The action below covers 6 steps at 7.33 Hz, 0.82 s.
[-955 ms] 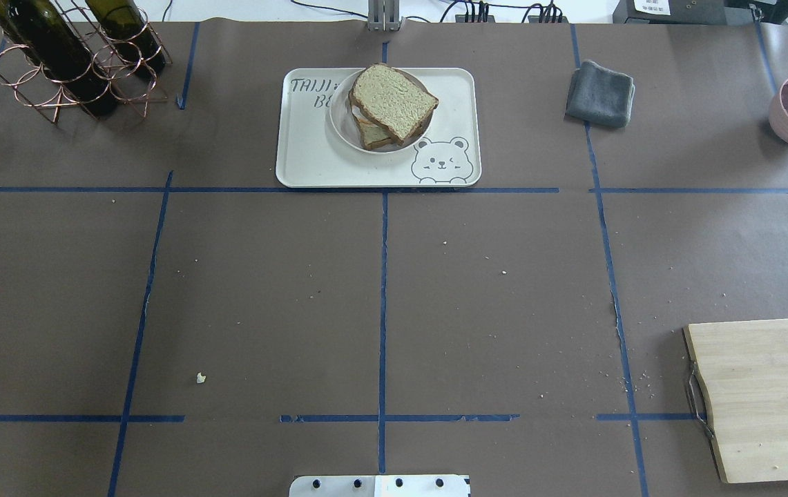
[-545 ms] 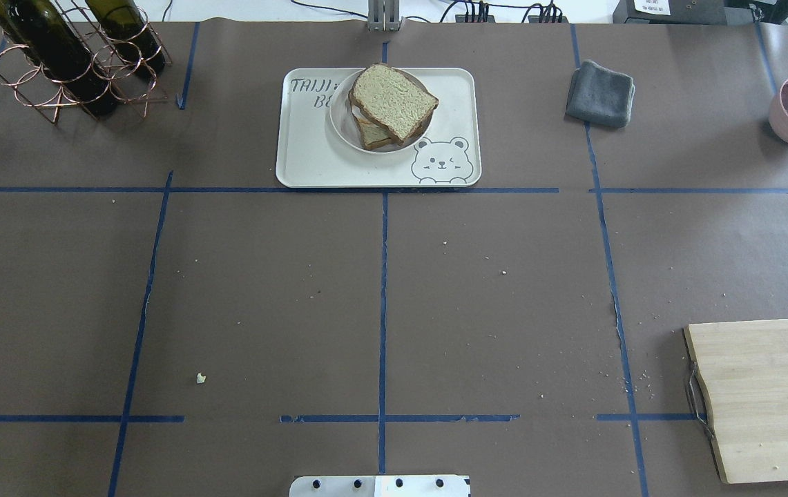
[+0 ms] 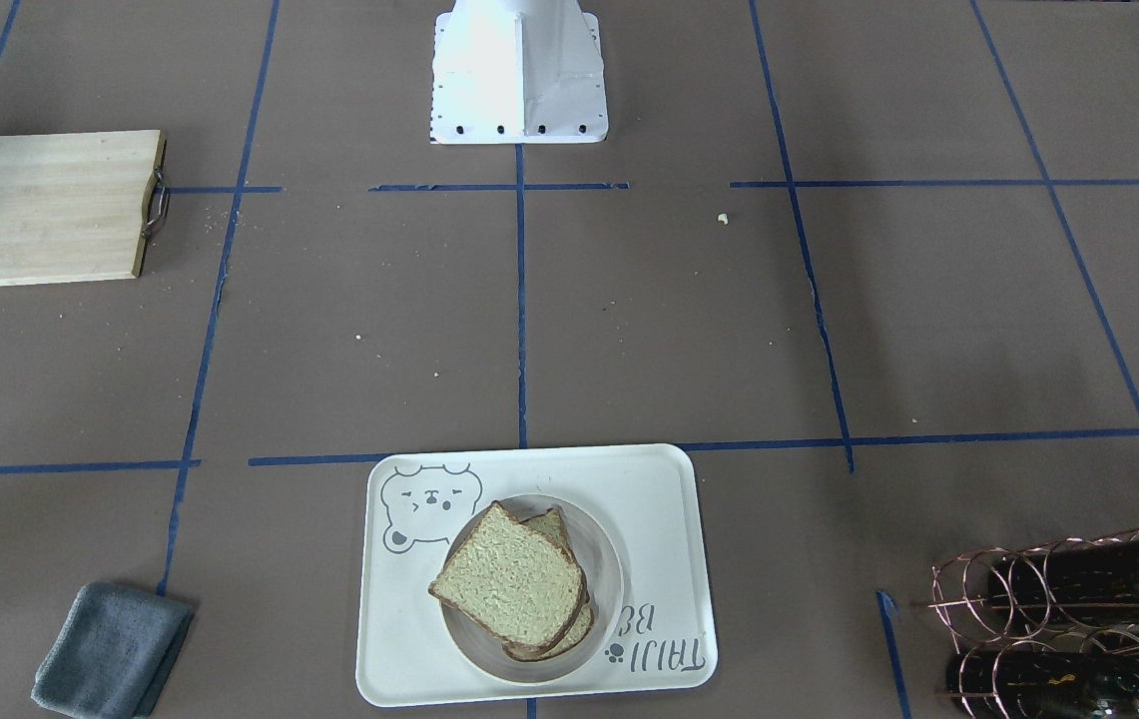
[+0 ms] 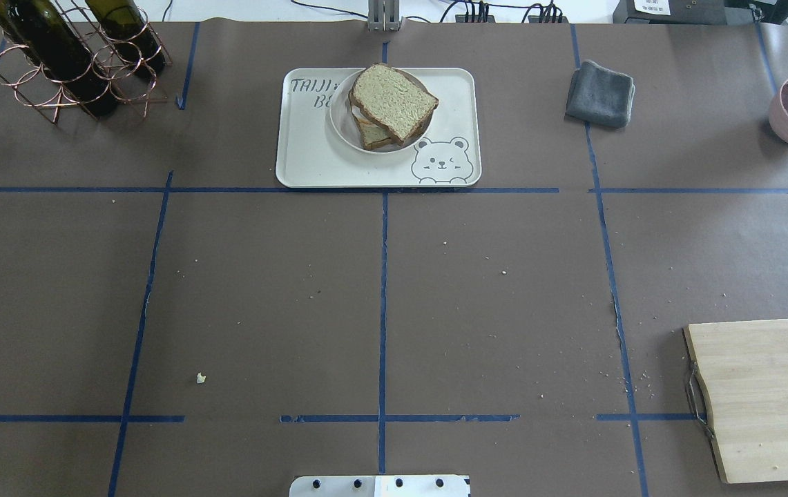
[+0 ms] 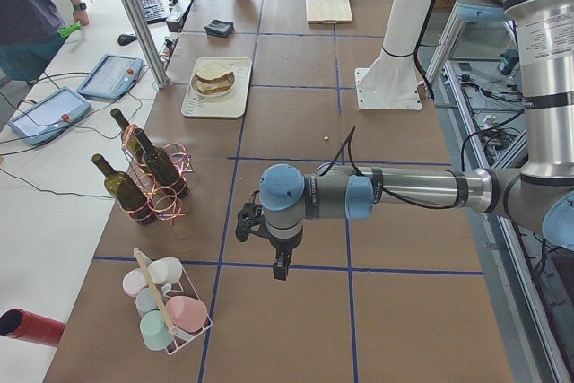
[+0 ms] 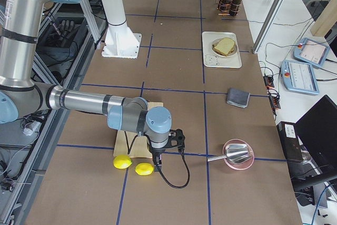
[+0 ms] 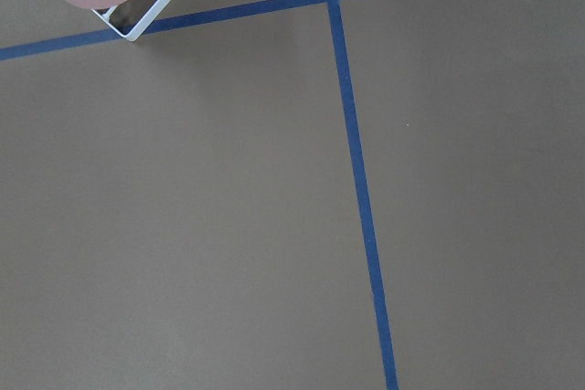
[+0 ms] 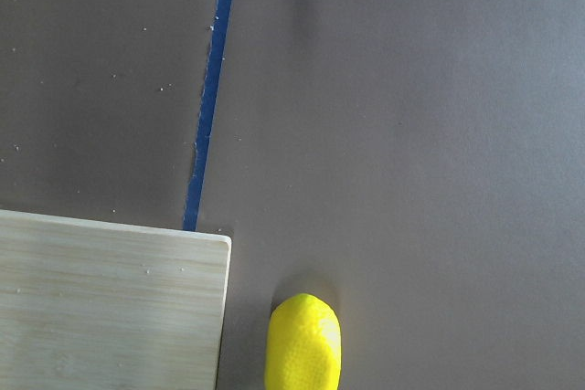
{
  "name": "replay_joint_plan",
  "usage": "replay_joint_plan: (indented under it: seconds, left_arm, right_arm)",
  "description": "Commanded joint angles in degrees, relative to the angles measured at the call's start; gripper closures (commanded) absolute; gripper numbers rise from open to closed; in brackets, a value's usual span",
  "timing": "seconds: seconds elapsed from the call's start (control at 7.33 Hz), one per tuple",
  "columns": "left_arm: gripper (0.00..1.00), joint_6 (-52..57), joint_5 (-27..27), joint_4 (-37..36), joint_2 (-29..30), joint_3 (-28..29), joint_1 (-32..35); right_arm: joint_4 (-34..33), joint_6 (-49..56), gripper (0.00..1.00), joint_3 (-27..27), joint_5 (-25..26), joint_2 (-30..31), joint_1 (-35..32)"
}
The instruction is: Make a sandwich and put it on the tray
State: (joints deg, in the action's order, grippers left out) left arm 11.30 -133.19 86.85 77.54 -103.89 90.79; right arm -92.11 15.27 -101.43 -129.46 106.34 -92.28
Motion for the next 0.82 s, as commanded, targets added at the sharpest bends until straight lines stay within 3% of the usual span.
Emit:
replay_joint_plan:
  seconds: [0.0, 0.68]
  left_arm:
    - [0.0, -0.14, 0.56, 0.07, 0.06, -0.17, 0.0]
    - [0.0, -0.4, 0.38, -0.1, -0.03, 0.88, 0.0]
  right_arm:
    - [0.0, 0.03, 0.0, 0.09, 0.0, 0.09, 0.0]
    - [0.0, 0.2, 0.0, 0.18, 0.0, -0.08, 0.0]
